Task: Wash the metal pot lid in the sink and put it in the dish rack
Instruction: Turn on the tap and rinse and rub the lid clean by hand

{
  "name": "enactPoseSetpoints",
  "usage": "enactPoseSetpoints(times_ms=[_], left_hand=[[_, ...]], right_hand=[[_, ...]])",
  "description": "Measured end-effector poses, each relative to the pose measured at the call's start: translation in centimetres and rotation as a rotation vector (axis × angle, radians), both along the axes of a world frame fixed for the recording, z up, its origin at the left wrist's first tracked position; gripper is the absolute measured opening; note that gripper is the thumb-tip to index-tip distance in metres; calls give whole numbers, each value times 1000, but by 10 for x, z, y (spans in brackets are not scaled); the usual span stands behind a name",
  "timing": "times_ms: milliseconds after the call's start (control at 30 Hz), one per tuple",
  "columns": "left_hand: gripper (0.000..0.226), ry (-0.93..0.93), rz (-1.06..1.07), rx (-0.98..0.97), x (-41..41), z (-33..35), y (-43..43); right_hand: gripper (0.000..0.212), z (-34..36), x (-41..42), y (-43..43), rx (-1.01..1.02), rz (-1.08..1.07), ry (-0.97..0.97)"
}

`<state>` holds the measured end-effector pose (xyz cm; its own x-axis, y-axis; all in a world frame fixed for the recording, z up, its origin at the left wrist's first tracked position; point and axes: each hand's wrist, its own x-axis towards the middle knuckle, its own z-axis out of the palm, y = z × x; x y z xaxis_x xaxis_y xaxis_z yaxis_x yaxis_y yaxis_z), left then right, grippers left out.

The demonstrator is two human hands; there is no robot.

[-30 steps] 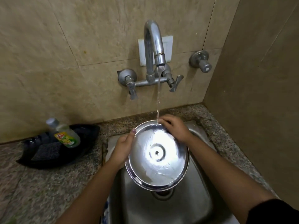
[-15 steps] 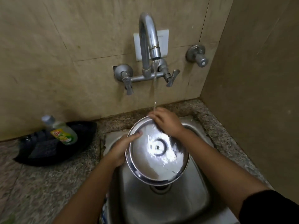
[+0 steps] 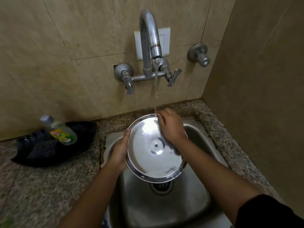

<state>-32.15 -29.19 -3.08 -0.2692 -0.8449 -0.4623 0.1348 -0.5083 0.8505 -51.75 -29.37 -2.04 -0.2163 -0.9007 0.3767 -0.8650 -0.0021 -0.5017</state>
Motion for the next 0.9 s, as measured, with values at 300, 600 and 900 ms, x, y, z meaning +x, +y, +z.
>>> enactPoseSetpoints(times_ms=[300, 600, 900], left_hand=[[45, -40, 143, 23, -23, -12, 20], [50, -71, 277, 23, -5, -28, 2], [49, -36, 210, -12, -22, -21, 24]], right_hand=[[70, -49, 30, 30, 296, -60, 99], [67, -75, 0, 79, 358, 314, 337], [66, -34, 57, 22, 190, 260, 241]])
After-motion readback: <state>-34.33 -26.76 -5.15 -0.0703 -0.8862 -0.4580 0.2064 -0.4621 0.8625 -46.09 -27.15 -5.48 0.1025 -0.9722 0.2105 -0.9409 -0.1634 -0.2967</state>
